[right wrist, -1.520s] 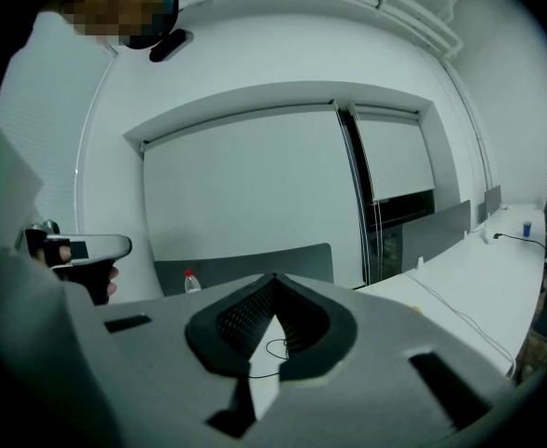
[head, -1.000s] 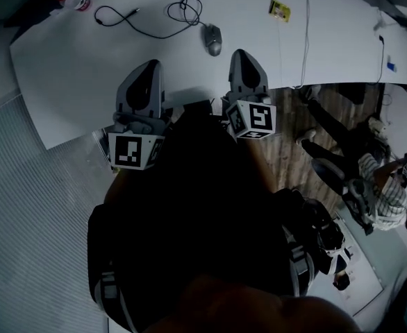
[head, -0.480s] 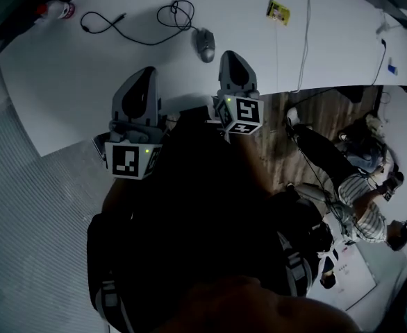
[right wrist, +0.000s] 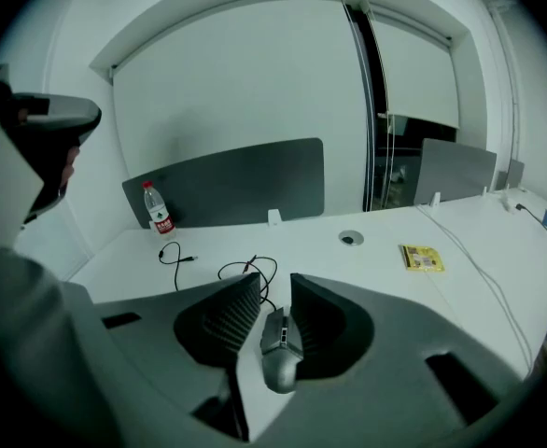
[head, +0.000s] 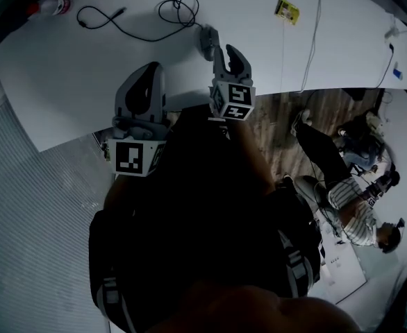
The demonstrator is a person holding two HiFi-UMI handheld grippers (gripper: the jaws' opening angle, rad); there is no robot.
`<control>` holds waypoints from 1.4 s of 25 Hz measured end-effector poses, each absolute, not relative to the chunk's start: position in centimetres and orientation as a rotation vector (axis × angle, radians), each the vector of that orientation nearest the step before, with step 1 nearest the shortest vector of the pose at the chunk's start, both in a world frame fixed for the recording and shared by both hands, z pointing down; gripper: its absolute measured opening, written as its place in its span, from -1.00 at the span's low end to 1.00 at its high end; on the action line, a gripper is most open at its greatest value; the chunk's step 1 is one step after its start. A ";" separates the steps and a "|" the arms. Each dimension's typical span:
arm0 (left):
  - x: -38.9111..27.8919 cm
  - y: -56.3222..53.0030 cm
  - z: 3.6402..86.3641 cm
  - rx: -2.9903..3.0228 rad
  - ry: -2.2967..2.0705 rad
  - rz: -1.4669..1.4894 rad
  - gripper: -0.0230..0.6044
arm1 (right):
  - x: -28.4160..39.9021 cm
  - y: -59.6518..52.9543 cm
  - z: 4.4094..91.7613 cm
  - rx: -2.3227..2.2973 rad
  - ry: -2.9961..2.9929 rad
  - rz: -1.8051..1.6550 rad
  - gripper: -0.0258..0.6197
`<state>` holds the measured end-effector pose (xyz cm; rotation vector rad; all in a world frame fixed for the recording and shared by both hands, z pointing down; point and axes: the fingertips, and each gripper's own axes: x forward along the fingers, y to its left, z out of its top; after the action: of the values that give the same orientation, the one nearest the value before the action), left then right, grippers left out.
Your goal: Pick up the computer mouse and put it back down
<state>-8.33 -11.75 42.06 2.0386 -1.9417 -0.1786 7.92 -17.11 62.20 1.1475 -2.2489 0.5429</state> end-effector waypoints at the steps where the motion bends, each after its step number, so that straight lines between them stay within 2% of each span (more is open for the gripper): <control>1: -8.4 -11.9 42.2 2.035 -1.942 -0.180 -0.92 | 7.8 -17.1 62.9 1.134 -2.234 0.548 -0.62; 6: -8.6 -12.5 43.4 2.024 -1.927 -0.175 -0.92 | 7.4 -17.1 66.8 1.077 -2.171 0.565 -0.34; 14: -9.7 -13.1 44.6 2.002 -1.927 -0.164 -0.92 | 7.2 -16.7 72.1 1.018 -2.034 0.622 -0.06; 35: -11.9 -11.8 46.3 1.941 -1.940 -0.151 -0.92 | 6.9 -16.7 76.8 1.014 -1.864 0.574 -0.01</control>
<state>-11.91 -11.82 46.26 1.9414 -1.9401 -0.1506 6.87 -16.71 76.85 1.0140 -1.8644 0.5737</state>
